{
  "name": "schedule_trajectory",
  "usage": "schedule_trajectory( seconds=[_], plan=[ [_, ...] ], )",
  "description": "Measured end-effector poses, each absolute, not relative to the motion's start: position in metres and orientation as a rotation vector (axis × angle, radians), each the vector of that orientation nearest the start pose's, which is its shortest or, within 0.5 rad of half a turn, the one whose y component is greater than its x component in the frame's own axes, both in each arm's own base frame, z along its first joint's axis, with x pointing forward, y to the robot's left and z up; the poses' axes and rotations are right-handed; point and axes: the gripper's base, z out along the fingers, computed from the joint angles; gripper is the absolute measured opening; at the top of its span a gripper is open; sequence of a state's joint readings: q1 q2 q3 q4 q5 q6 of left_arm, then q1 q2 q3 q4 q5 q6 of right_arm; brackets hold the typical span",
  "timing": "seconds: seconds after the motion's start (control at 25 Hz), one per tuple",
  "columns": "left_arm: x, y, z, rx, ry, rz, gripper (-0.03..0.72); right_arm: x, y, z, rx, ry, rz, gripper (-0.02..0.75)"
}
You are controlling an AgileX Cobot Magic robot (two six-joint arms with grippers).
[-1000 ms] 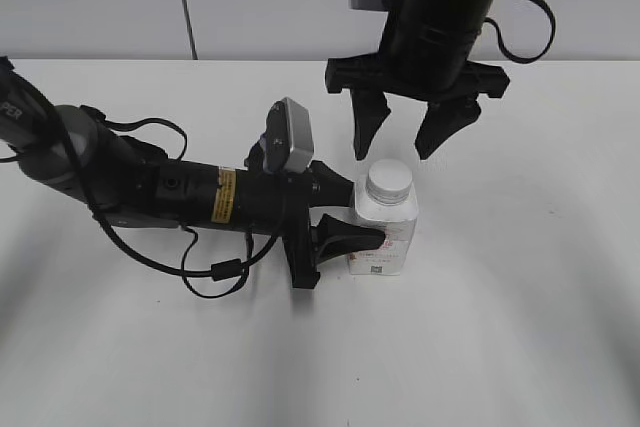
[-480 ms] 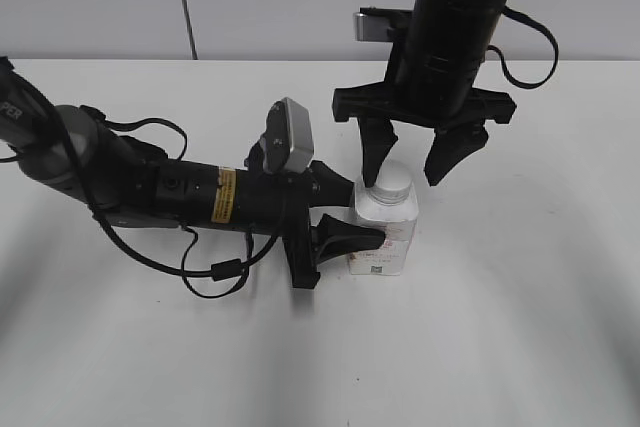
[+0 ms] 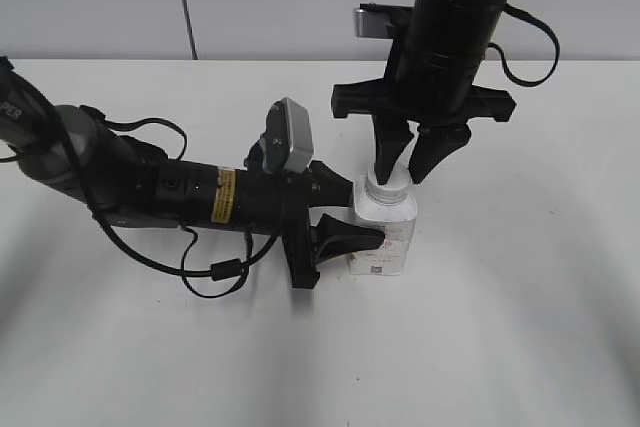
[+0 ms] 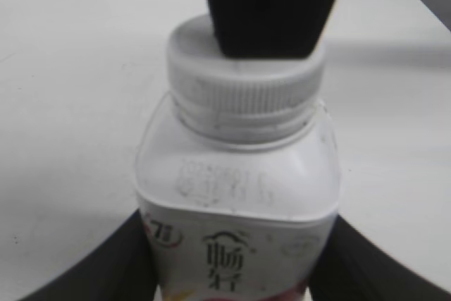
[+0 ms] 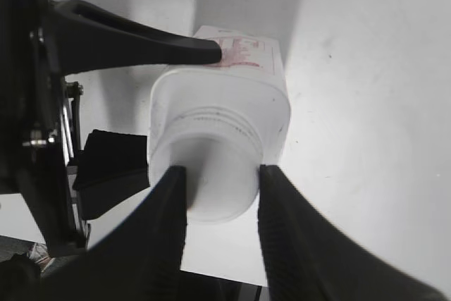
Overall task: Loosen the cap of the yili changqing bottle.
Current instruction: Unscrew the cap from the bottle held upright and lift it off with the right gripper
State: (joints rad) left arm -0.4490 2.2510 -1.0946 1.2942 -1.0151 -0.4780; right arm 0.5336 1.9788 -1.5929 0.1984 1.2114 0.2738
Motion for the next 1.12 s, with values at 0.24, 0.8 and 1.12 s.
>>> schedule_trajectory(
  seconds=[0.24,0.8,1.12],
  plan=[
    [0.3184,-0.2356,0.0769,1.439,1.472,-0.957,0.377,0.3357,0.2168,0.2247,-0.513,3.090,0.294,0.246],
    [0.3183,-0.2356,0.0770,1.439,1.471,-0.958,0.377,0.3346,0.2227,0.2261,-0.496,3.083,0.400,0.554],
    [0.3184,-0.2356,0.0770,1.438,1.471,-0.958,0.377,0.3378,0.2199,0.2253,-0.473,3.064,0.339,0.538]
  ],
)
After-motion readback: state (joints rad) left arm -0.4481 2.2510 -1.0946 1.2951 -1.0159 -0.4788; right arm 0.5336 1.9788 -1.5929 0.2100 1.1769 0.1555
